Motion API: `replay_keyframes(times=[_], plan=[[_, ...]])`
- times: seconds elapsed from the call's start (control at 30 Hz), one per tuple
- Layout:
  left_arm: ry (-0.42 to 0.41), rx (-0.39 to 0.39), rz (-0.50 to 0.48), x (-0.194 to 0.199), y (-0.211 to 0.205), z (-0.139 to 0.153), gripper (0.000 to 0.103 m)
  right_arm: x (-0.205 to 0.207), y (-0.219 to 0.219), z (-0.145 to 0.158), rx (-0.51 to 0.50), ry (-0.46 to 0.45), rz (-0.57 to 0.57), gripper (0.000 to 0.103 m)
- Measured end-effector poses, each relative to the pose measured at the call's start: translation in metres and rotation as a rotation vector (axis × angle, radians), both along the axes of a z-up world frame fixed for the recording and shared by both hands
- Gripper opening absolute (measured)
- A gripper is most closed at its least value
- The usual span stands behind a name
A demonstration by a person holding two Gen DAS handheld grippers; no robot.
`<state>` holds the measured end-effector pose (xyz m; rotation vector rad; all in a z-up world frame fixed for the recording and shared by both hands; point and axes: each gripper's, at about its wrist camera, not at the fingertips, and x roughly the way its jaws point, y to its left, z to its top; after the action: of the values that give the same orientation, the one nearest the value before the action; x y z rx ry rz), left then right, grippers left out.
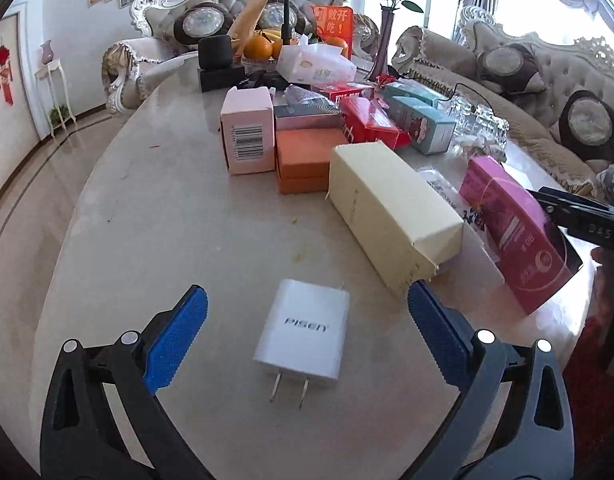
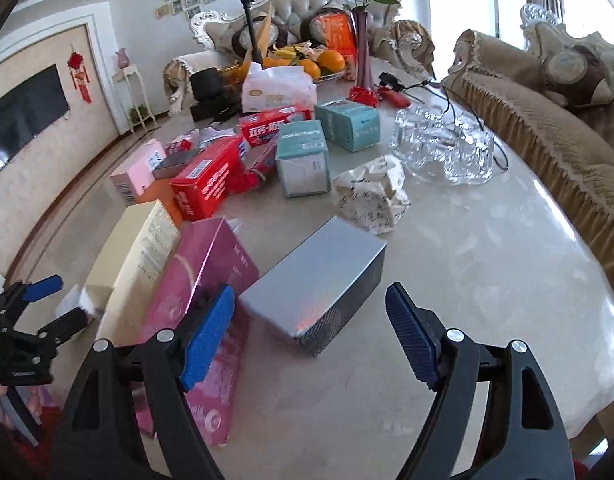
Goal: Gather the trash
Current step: 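Grasp the white PISEN charger with left tool while right tool grasps silver box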
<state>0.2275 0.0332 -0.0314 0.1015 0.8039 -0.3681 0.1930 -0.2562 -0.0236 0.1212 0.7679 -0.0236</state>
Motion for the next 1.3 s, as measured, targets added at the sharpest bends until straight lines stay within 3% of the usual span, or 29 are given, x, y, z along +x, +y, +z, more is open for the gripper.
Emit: replay_keyframes(times=[0.3,0.57,0.87,0.97,1.07,1.13,1.17,1.2,1.3], plan=[[0.032,-0.012,-0.023,0.012,-0.002,-0.004,0.097,0.017,-0.005,-0.008,0.065,0.041,-0.093,0.075],[0.049,-0.009,-0.046,0.010,-0.002,-0.007,0.097,-0.009,-0.039,0.001,-0.138,0.067,-0.156,0.077],[0.060,0.095,-0.078,0.004,-0.015,-0.018,0.097,-0.001,-0.046,-0.020,0.017,0.097,-0.013,0.077],[0.055,0.093,-0.075,0.003,-0.015,-0.018,0.094,-0.001,-0.043,-0.021,0.006,0.084,0.009,0.077],[0.041,0.091,-0.058,0.002,-0.013,-0.016,0.075,0.002,-0.040,-0.022,-0.041,0.081,0.030,0.076],[0.029,0.091,-0.034,0.002,-0.008,-0.012,0.038,0.003,-0.041,-0.022,-0.063,0.073,0.025,0.065],[0.033,0.087,-0.026,0.003,-0.007,-0.011,0.038,0.002,-0.043,-0.022,-0.077,0.063,0.017,0.048],[0.035,0.078,-0.024,0.003,-0.005,-0.011,0.038,0.002,-0.045,-0.021,-0.074,0.060,0.014,0.039],[0.021,0.089,-0.004,0.001,-0.007,-0.011,0.038,0.000,-0.057,-0.019,0.004,0.054,0.019,0.039]])
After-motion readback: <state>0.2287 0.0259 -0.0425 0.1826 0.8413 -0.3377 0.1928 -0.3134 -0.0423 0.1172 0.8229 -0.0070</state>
